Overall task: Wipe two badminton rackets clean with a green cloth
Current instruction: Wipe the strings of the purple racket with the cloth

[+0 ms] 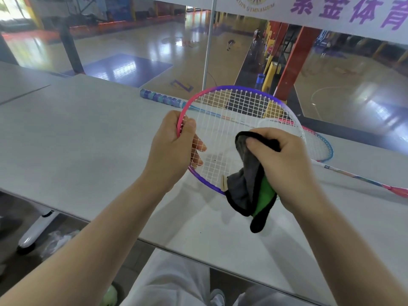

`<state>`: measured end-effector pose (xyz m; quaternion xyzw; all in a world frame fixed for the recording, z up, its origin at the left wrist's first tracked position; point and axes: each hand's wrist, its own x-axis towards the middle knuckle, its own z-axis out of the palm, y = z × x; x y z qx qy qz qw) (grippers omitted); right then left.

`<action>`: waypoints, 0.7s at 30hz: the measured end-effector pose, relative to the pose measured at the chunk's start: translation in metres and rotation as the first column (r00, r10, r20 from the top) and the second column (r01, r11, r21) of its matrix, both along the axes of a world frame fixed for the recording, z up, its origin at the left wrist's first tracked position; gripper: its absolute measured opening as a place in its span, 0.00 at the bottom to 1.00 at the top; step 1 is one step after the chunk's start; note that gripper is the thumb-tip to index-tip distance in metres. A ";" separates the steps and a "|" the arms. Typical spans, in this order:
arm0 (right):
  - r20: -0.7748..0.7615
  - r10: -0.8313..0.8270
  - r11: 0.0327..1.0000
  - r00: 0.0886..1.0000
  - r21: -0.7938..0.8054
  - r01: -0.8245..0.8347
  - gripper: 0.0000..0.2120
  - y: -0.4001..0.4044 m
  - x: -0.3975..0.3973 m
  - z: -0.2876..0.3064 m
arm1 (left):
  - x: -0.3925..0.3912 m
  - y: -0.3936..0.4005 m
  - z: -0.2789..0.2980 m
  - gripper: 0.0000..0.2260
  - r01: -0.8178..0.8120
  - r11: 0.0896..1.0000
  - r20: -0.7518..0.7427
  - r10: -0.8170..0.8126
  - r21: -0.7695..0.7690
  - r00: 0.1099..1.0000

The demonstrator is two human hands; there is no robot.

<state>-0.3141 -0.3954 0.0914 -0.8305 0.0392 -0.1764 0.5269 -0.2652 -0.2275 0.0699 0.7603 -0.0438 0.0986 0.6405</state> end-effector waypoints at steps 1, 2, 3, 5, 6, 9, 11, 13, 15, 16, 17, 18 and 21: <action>0.032 -0.006 1.000 0.999 -0.018 0.006 0.10 0.001 -0.002 -0.002 | 0.000 0.000 0.000 0.08 0.000 1.000 0.002 0.000 0.001 1.000; 0.067 0.008 0.998 0.998 -0.068 -0.004 0.10 0.002 -0.003 -0.004 | 0.001 0.000 0.001 0.08 0.000 1.000 0.004 0.000 -0.002 1.000; 0.093 0.045 0.988 0.995 -0.151 -0.031 0.10 0.003 -0.005 -0.005 | 0.001 0.000 0.001 0.07 0.000 1.000 0.009 0.001 -0.010 1.000; 0.088 0.153 0.918 0.984 -0.381 -0.109 0.08 0.007 -0.008 -0.009 | 0.001 0.000 0.000 0.07 -0.004 1.000 0.019 0.004 -0.017 1.000; 0.072 0.197 0.866 0.978 -0.481 -0.139 0.09 0.009 -0.009 -0.011 | 0.001 0.000 0.000 0.07 -0.007 1.000 0.021 0.007 -0.017 1.000; 0.054 0.271 0.767 0.961 -0.615 -0.181 0.10 0.010 -0.008 -0.013 | 0.001 -0.001 -0.001 0.08 -0.011 1.000 0.018 0.011 -0.013 1.000; 0.037 0.282 0.726 0.959 -0.662 -0.188 0.11 0.010 -0.009 -0.011 | 0.000 -0.001 -0.002 0.08 -0.014 1.000 0.016 0.014 -0.004 1.000; 0.026 0.268 0.673 0.963 -0.721 -0.168 0.11 0.014 -0.011 -0.010 | 0.000 -0.001 -0.002 0.08 -0.015 1.000 0.015 0.015 0.001 1.000; 0.026 0.226 0.636 0.974 -0.761 -0.127 0.09 0.020 -0.014 -0.008 | -0.002 -0.001 -0.001 0.07 -0.009 1.000 0.018 0.009 0.002 1.000; 0.029 0.205 0.626 0.978 -0.772 -0.109 0.09 0.023 -0.014 -0.007 | -0.003 -0.002 -0.001 0.07 -0.005 1.000 0.023 0.005 0.005 1.000; 0.032 0.190 0.618 0.981 -0.780 -0.094 0.09 0.025 -0.015 -0.006 | -0.003 -0.002 0.000 0.07 -0.002 1.000 0.029 0.002 0.006 1.000; 0.033 0.182 0.610 0.983 -0.788 -0.086 0.09 0.026 -0.014 -0.004 | -0.003 -0.002 0.000 0.07 -0.001 1.000 0.034 0.001 0.002 0.999; -0.009 0.216 0.633 0.976 -0.760 -0.147 0.09 0.021 -0.010 0.001 | -0.002 -0.001 0.002 0.07 -0.005 1.000 0.028 0.005 0.000 1.000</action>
